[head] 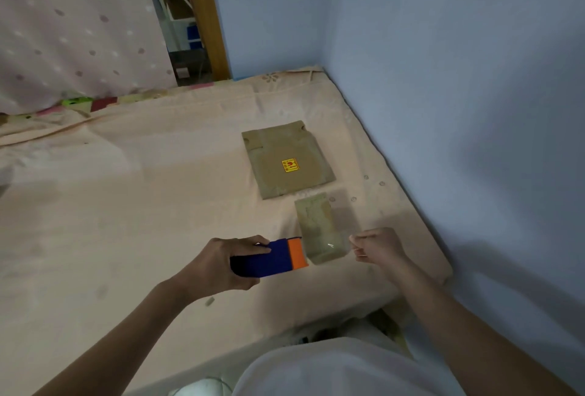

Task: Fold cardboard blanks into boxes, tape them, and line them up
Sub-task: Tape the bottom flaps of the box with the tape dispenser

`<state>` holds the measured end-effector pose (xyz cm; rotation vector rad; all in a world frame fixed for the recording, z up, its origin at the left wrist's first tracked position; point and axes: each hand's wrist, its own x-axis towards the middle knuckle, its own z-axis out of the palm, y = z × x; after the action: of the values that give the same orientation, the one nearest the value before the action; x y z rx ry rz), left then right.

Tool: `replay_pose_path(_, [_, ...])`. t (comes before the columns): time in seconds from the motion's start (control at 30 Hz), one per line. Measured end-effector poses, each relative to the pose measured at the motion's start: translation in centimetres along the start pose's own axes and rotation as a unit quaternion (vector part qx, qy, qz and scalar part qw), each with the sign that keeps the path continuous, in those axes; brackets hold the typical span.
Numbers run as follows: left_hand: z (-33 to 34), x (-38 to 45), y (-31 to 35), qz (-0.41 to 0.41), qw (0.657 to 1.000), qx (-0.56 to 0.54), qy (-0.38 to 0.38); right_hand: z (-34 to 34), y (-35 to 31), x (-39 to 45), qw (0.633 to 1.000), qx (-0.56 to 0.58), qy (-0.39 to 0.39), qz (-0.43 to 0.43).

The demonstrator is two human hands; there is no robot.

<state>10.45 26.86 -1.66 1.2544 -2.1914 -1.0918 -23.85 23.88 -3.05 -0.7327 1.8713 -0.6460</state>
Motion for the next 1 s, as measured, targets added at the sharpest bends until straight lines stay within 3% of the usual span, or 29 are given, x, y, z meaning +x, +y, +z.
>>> replay_pose_path(0.17, [0.8, 0.4, -0.9, 0.000, 1.000, 0.022, -0.005, 0.4, -0.2, 0.2, 0.994, -0.103, 0.025, -0.027])
replay_pose_path(0.4, [1.1, 0.8, -1.6, 0.002, 1.000, 0.023, 0.003, 1.1, 0.0, 1.1, 0.996, -0.081, 0.033, 0.013])
replay_pose_path(0.67, [0.8, 1.5, -2.8, 0.007, 0.999, 0.032, -0.010, 1.0, 0.1, 2.0, 0.991, -0.127, -0.005, -0.032])
replay_pose_path(1.0, [1.1, 2.0, -3.7, 0.004, 0.999, 0.024, -0.026, 0.6, -0.1, 1.7, 0.988, -0.148, 0.006, -0.053])
